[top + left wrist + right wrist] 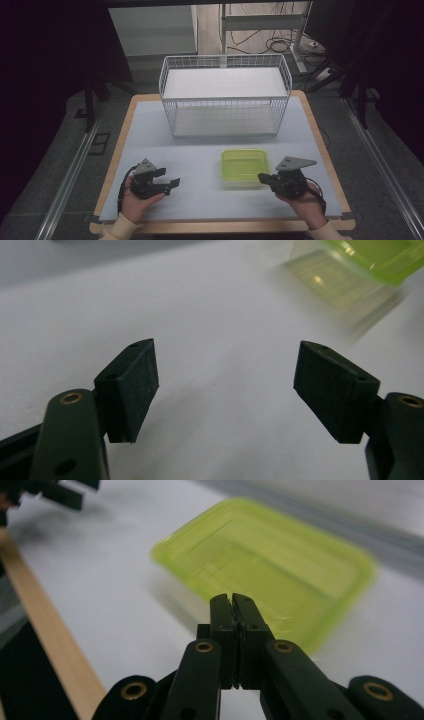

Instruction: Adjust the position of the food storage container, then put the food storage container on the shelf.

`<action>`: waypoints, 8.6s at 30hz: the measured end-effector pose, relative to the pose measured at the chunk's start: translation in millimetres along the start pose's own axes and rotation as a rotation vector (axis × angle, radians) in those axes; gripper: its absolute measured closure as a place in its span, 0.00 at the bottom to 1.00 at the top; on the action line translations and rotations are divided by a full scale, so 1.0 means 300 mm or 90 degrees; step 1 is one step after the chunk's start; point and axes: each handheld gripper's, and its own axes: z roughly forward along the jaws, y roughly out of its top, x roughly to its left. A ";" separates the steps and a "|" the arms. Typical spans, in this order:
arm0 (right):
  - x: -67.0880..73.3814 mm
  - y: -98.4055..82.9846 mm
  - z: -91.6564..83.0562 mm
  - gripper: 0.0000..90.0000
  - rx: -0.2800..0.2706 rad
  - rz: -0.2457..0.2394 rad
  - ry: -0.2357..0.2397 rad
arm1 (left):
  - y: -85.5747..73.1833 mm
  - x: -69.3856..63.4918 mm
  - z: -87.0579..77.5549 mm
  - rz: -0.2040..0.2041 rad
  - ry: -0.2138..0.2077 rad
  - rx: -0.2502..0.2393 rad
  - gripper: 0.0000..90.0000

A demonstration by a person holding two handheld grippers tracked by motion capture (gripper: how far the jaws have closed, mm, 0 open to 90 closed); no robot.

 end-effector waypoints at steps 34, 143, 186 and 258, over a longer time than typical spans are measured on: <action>-0.180 0.026 -0.057 0.30 -0.064 0.163 -0.007 | 0.174 -0.099 0.040 -0.076 -0.097 -0.001 0.29; -0.201 0.090 -0.006 0.88 -0.069 0.244 0.078 | 0.337 -0.260 0.194 -0.077 -0.199 -0.019 0.90; -0.162 0.257 -0.033 0.88 -0.119 0.205 0.082 | 0.431 -0.222 0.072 -0.063 -0.189 -0.074 0.89; -0.248 0.638 -0.054 0.88 -0.163 0.188 0.052 | 0.775 -0.089 0.007 -0.075 -0.181 -0.120 0.90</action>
